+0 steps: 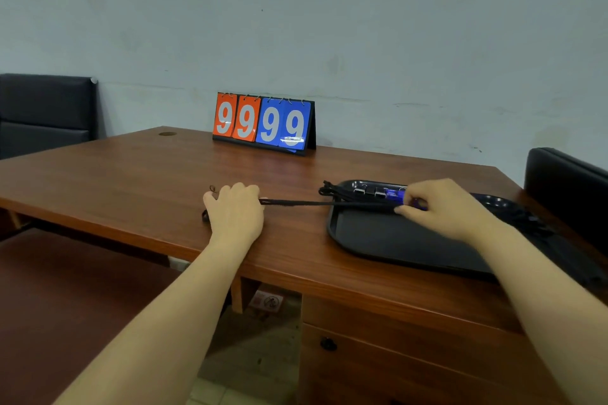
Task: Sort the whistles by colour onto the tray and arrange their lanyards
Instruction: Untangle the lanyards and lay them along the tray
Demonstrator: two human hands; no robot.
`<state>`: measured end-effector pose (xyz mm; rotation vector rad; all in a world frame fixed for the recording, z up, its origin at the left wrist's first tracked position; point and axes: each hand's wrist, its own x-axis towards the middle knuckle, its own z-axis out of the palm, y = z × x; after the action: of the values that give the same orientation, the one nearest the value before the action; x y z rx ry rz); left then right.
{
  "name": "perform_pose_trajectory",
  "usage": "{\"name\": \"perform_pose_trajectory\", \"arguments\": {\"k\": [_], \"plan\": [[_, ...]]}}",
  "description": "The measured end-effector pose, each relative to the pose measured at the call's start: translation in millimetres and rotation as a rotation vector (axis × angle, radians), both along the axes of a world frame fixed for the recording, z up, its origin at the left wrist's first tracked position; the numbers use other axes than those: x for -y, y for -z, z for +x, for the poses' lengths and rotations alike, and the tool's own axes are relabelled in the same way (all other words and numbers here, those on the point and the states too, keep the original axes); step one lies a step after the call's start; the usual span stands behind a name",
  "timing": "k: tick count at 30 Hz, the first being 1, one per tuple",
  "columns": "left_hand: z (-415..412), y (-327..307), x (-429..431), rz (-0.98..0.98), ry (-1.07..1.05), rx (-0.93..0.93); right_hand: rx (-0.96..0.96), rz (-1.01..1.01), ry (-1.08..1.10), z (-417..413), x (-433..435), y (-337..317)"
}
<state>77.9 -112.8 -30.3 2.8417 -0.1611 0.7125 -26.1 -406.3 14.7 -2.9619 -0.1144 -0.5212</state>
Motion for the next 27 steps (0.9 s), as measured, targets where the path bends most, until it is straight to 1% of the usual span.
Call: {"name": "perform_pose_trajectory", "arguments": {"k": [3,6,8,12,17,22,27], "plan": [[0.5,-0.8,-0.8,-0.083,0.107,-0.031,0.047,0.058,0.05,-4.3,9.4,11.4],[-0.1,-2.9,-2.4,-0.331,0.258,-0.064,0.148,0.226,0.085,-5.5,13.3,13.3],[-0.4,-5.7,-3.1,-0.47,0.272,-0.074,0.137,0.258,0.074,-5.6,13.7,14.2],[3.5,-6.6,-4.7,-0.496,0.167,-0.055,0.078,0.298,0.05,-7.5,13.0,15.2],[1.9,-7.2,-9.2,-0.667,0.098,-0.004,0.064,0.351,0.049,-4.6,12.2,15.7],[4.1,-5.8,-11.0,-0.662,-0.109,0.048,0.076,0.355,0.078,-3.4,12.9,16.9],[1.5,-6.3,-11.6,-0.746,-0.256,0.097,0.102,0.319,0.058,-0.1,8.2,17.9]]}}
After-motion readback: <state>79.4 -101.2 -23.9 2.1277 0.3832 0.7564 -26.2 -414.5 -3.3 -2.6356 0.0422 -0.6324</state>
